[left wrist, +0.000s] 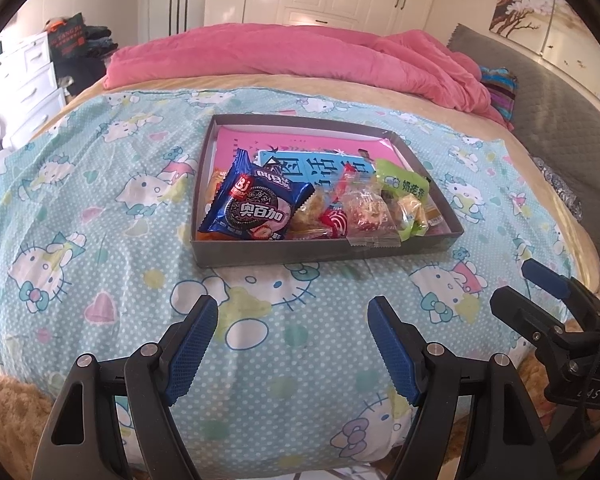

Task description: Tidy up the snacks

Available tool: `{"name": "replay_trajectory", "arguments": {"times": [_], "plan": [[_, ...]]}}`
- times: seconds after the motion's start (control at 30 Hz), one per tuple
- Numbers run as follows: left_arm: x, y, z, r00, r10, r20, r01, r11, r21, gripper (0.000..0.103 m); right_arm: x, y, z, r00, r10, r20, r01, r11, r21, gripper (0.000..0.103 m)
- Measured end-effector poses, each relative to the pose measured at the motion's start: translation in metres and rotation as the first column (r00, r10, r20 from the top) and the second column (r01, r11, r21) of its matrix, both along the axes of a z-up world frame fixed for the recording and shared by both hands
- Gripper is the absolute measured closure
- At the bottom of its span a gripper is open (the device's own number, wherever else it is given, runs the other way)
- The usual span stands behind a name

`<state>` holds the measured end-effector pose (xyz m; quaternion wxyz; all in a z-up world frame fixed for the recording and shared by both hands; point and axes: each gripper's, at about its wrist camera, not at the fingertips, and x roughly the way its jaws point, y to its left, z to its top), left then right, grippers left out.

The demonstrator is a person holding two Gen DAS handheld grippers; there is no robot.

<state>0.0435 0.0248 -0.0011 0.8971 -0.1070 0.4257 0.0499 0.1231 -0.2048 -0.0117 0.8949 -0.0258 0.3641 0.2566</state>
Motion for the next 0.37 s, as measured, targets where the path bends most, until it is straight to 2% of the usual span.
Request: {"name": "replay_trajectory", "arguments": {"times": [0.27, 0.37], "plan": [[0.01, 0.02, -0.001, 1.0, 0.015, 0.025, -0.015, 1.0, -0.018, 0.024, 0.012, -0.013, -0.008, 0.999, -0.027, -0.037, 0.027, 0.999, -0.021, 0.003], [0.015, 0.043, -0.001, 0.995, 0.089, 0.033, -0.089, 0.996, -0.001, 0.024, 0.028, -0.028, -0.012, 0.995, -0.073, -0.072, 0.071, 0.997, -0.028, 0.003]]}}
